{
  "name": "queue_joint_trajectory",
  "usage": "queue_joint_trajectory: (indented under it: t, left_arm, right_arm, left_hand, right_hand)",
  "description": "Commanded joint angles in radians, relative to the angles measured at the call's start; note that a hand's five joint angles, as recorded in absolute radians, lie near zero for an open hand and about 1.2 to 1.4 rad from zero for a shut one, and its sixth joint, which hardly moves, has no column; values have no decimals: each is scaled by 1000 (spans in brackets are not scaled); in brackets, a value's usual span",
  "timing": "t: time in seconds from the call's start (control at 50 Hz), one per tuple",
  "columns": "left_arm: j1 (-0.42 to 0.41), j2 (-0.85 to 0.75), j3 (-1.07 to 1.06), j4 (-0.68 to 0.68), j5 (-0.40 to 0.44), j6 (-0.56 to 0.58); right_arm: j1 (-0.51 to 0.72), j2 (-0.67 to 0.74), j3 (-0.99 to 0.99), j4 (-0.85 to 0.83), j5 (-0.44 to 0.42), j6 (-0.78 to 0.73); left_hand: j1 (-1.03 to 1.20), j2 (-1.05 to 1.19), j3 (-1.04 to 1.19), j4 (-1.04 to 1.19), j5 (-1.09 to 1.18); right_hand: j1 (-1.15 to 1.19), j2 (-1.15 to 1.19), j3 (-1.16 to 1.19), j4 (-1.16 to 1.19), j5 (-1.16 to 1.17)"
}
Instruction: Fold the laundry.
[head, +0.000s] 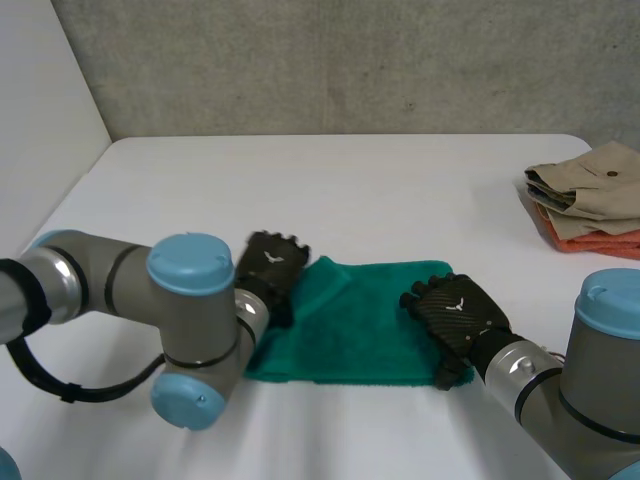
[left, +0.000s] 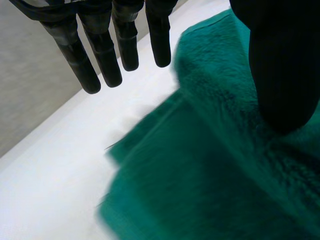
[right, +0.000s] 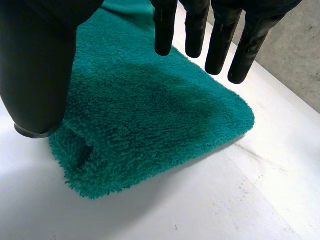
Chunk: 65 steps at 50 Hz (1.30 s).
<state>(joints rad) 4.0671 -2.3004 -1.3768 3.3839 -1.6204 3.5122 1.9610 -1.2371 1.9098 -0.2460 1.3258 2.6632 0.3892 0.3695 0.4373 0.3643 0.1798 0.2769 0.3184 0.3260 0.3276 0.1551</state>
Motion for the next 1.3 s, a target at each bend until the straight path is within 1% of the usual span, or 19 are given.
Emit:
queue_joint_trajectory:
  t: [0.02, 0.2, 0.36, 0.44, 0.6, 0.7, 0.74, 0.8, 0.86, 0.94, 0.96, 1.06, 1.08, 1.1, 1.12, 1.14, 1.18, 1.24, 1.3]
  left_arm:
    - [82, 71, -7, 60, -306, 5]
    - [64, 179, -99, 69, -199, -1]
    - [19, 211, -137, 71, -190, -2]
    - [22, 216, -151, 71, -190, -2]
    - [47, 271, -191, 68, -188, -4]
    - [70, 331, -220, 69, -187, -9]
    - [75, 341, -225, 68, -187, -9]
    - [85, 364, -232, 69, -187, -9]
    - [95, 380, -238, 68, -188, -9]
    - [108, 406, -252, 68, -187, -9]
    - [111, 409, -255, 68, -187, -9]
    - [119, 420, -258, 68, -187, -9]
    - [118, 420, -257, 68, -187, -9]
    - [118, 420, -257, 68, -188, -10]
    - [116, 420, -254, 68, -187, -12]
    - [115, 420, -254, 68, -187, -13]
    - [110, 418, -251, 69, -187, -16]
    - [99, 418, -238, 69, -187, -30]
    - [62, 417, -219, 66, -185, -62]
  right_arm:
    - [7, 1, 9, -9, 3, 0]
    - [7, 5, 20, -32, 7, -11]
    - [-10, 38, 35, -65, 38, -74]
    - [-22, 47, 41, -65, 90, -127]
    - [-70, 10, 51, -78, 151, -273]
    - [-53, -41, -8, -76, 173, -439]
    - [-27, -41, -37, -73, 185, -465]
    - [146, -25, -145, -75, 207, -482]
    - [251, 13, -202, -79, 200, -488]
    - [372, 79, -253, -91, 150, -490]
    - [409, 99, -259, -96, 101, -490]
    - [460, 165, -262, -95, -16, -468]
    - [463, 168, -262, -89, -23, -462]
    - [461, 168, -262, -88, -25, -451]
    - [457, 162, -261, -88, -11, -416]
    - [457, 159, -261, -88, 1, -390]
    - [458, 148, -262, -87, 33, -320]
    - [412, 69, -256, -81, 88, -114]
    - [293, -57, -232, -44, 102, 130]
  left_hand:
    - [71, 91, 23, 96, 106]
    - [68, 88, 20, 93, 103]
    - [62, 82, 14, 87, 97]
    - [59, 79, 11, 84, 94]
    - [53, 73, 5, 78, 88]
    - [39, 58, -9, 64, 74]
    - [30, 50, -18, 55, 65]
    - [30, 49, -18, 55, 65]
    - [30, 49, -18, 55, 65]
    - [24, 44, -24, 49, 59]
    - [24, 44, -24, 49, 59]
    - [18, 38, -30, 43, 53]
    - [15, 35, -33, 40, 50]
    - [12, 32, -36, 37, 47]
    - [6, 26, -42, 31, 41]
    - [-2, 17, -50, 23, 32]
    - [-14, 6, -62, 11, 21]
    - [-26, -6, -74, -1, 9]
    - [-38, -18, -86, -13, -3]
  right_hand:
    - [213, 172, 164, 162, 160]
    - [377, 336, 328, 327, 325]
    - [603, 562, 554, 553, 551]
    - [1118, 1076, 1069, 1067, 1065]
    - [1119, 1078, 1070, 1069, 1067]
    - [1119, 1078, 1070, 1069, 1067]
    - [1119, 1078, 1070, 1069, 1067]
    - [1119, 1078, 1070, 1069, 1067]
    - [1119, 1078, 1070, 1069, 1067]
    - [1119, 1078, 1070, 1069, 1067]
    - [1119, 1078, 1070, 1069, 1067]
    - [1119, 1078, 1070, 1069, 1067]
    - [1027, 986, 978, 977, 975]
    - [756, 715, 707, 705, 703]
    - [99, 58, 50, 49, 47]
    - [-102, -144, -151, -153, -155]
    - [-102, -144, -151, -153, -155]
    - [-102, -144, -151, -153, -155]
    - [-102, -144, -151, -153, -155]
